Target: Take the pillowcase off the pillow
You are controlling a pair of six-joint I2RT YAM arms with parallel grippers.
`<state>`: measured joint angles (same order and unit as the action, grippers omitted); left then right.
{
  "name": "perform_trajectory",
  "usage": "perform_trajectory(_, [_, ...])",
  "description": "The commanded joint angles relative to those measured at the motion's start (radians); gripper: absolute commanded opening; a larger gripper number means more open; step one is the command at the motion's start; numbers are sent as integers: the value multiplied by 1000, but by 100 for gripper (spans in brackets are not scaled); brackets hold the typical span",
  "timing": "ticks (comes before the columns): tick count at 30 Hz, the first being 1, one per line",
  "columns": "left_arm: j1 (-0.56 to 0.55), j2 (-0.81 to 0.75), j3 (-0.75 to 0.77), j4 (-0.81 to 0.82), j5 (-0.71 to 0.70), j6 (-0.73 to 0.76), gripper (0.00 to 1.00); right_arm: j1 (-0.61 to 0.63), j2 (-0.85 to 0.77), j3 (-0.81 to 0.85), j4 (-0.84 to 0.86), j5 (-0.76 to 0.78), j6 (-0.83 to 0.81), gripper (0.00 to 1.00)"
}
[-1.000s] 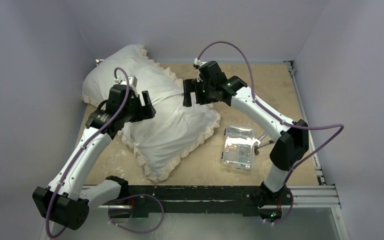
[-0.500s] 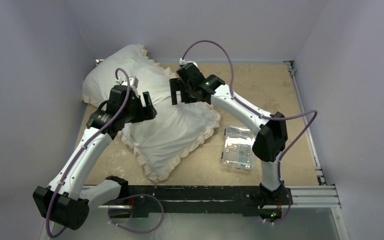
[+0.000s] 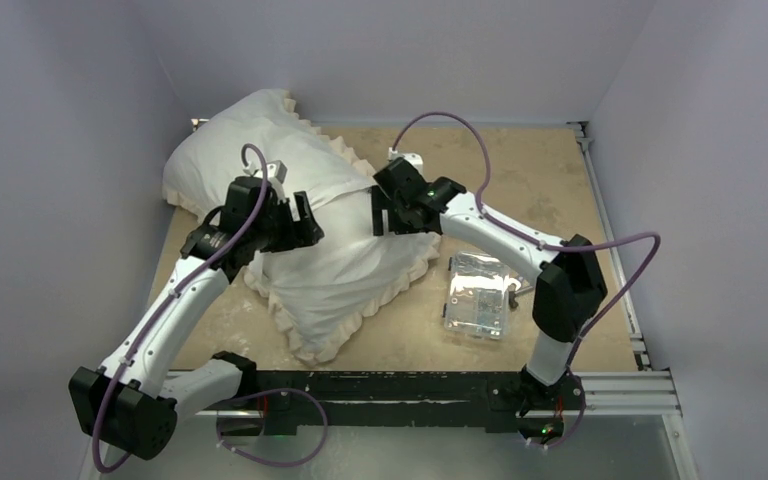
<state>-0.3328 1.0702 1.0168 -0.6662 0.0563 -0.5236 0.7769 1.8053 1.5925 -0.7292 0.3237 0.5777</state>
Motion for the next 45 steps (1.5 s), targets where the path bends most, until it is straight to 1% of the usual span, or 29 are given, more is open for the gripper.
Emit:
perform_trajectory(1, [-33, -4, -27, 74, 53, -42, 73, -17, -106, -175, 20, 53, 35, 85])
perform_trajectory(5, [-82, 34, -3, 94, 29, -74, 71, -47, -169, -341, 159, -25, 47, 84])
perform_trajectory(6, [-114, 49, 8, 98, 9, -85, 70, -61, -185, -383, 198, -62, 114, 63])
perform_trajectory(7, [-141, 65, 21, 102, -22, -96, 70, -76, -201, -424, 241, -92, 118, 57])
perform_trajectory(10, [-233, 131, 64, 114, -129, -141, 69, -144, -253, -547, 386, -216, 96, 48])
perform_trajectory(12, [-266, 184, 101, 112, -175, -184, 68, -192, -277, -620, 464, -307, 71, 41])
perform_trajectory(15, [-312, 271, 200, 73, -216, -239, 66, -234, -278, -657, 535, -423, 32, 30])
perform_trajectory(18, [-383, 344, 281, 38, -321, -268, 66, -247, -265, -701, 612, -493, 11, 20])
perform_trajectory(20, [-417, 404, 344, 5, -377, -297, 66, -264, -248, -740, 676, -560, 20, 15])
perform_trajectory(24, [-514, 520, 485, -102, -513, -343, 66, -275, -222, -799, 788, -666, 48, 9])
perform_trajectory(27, [-561, 608, 572, -177, -600, -378, 67, -276, -218, -826, 827, -722, 39, 5])
perform_trajectory(29, [-579, 655, 616, -226, -644, -409, 67, -276, -224, -842, 840, -733, 35, 4])
perform_trajectory(32, [-593, 715, 634, -281, -709, -460, 69, -276, -231, -856, 862, -750, 28, 2])
perform_trajectory(35, [-596, 771, 637, -314, -754, -511, 73, -276, -240, -871, 880, -771, 29, 1])
perform_trajectory(38, [-595, 821, 634, -315, -777, -564, 78, -275, -249, -888, 890, -769, 24, 0])
perform_trajectory(40, [-594, 850, 617, -286, -768, -578, 81, -275, -246, -889, 891, -770, 20, 0])
perform_trajectory(43, [-593, 861, 574, -199, -721, -580, 82, -276, -241, -889, 893, -768, 19, 0])
perform_trajectory(45, [-581, 858, 511, -126, -665, -582, 83, -277, -242, -889, 893, -759, 19, 0])
